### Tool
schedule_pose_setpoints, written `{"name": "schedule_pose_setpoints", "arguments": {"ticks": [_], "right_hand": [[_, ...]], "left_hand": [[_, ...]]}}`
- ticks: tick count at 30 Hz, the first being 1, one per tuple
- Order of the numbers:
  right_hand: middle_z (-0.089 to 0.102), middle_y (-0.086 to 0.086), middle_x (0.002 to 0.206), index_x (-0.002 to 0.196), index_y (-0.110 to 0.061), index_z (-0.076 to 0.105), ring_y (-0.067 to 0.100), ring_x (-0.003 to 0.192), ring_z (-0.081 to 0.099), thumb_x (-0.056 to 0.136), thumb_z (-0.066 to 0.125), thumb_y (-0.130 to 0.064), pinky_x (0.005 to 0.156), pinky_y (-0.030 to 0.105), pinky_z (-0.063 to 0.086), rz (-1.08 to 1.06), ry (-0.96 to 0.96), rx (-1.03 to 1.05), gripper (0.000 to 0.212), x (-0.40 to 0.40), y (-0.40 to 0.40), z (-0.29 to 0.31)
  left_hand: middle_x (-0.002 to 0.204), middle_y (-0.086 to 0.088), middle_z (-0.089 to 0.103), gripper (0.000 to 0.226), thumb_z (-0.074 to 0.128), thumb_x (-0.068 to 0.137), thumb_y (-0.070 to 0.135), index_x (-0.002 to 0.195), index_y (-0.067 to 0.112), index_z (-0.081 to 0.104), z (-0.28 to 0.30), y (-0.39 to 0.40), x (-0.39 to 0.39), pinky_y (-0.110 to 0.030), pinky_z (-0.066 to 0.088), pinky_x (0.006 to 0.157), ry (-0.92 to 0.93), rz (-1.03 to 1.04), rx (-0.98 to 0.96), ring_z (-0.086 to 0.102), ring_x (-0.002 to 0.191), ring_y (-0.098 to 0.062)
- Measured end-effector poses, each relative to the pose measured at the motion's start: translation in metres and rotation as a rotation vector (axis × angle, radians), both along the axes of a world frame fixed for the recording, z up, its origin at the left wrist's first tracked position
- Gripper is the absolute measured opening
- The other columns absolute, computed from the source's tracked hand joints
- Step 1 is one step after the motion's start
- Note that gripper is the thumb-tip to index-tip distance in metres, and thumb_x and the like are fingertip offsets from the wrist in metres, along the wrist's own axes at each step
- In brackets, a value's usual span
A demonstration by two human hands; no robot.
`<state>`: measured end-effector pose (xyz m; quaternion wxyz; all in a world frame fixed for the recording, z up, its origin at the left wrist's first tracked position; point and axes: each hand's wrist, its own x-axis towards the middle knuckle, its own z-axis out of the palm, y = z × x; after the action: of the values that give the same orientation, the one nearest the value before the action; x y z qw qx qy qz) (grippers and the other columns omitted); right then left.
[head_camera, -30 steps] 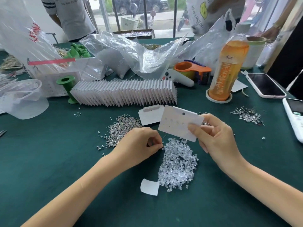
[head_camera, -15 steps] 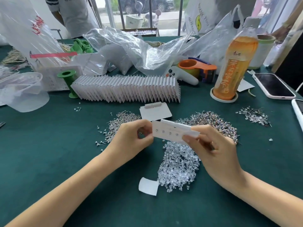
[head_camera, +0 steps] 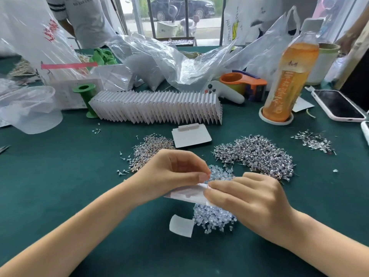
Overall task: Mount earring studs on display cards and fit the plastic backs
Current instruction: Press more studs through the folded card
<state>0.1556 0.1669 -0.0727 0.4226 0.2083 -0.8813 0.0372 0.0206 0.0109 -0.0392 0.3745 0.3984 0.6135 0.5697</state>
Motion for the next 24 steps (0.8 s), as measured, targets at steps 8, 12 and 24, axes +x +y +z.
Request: {"name": "schedule_pose_setpoints", "arguments": {"ticks": [8, 12, 24], "right_hand": [[0.073, 0.002, 0.078, 0.082, -0.013, 0.076, 0.017, 0.055, 0.063, 0.090, 0.061, -0.011, 0.048, 0.021, 0.040, -0.022, -0.010, 0.039, 0.018, 0.0009, -0.0016, 0.0016], [0.071, 0.001, 0.077, 0.082, -0.013, 0.076, 0.017, 0.053, 0.059, 0.093, 0.058, -0.012, 0.048, 0.022, 0.039, -0.029, -0.027, 0.049, 0.021, 0.0006, -0.0013, 0.0016], [0.071, 0.001, 0.076, 0.082, -0.013, 0.076, 0.019, 0.050, 0.058, 0.093, 0.057, -0.010, 0.044, 0.023, 0.041, -0.031, -0.048, 0.054, 0.022, 0.0014, -0.0013, 0.0012]], "left_hand": [[0.085, -0.007, 0.071, 0.015, 0.070, 0.076, 0.004, 0.090, 0.008, 0.069, 0.0035, -0.0026, -0.0003, -0.019, 0.053, 0.072, 0.032, -0.068, 0.029, 0.066, 0.080, -0.015], [0.087, -0.007, 0.071, 0.014, 0.070, 0.078, 0.007, 0.092, 0.009, 0.068, 0.0027, -0.0025, 0.0005, -0.023, 0.054, 0.074, 0.123, -0.073, 0.018, 0.066, 0.082, -0.019], [0.086, -0.006, 0.072, 0.014, 0.071, 0.080, 0.000, 0.093, 0.005, 0.067, 0.0029, -0.0031, -0.0009, -0.034, 0.055, 0.078, 0.369, -0.073, 0.041, 0.068, 0.079, -0.024]]}}
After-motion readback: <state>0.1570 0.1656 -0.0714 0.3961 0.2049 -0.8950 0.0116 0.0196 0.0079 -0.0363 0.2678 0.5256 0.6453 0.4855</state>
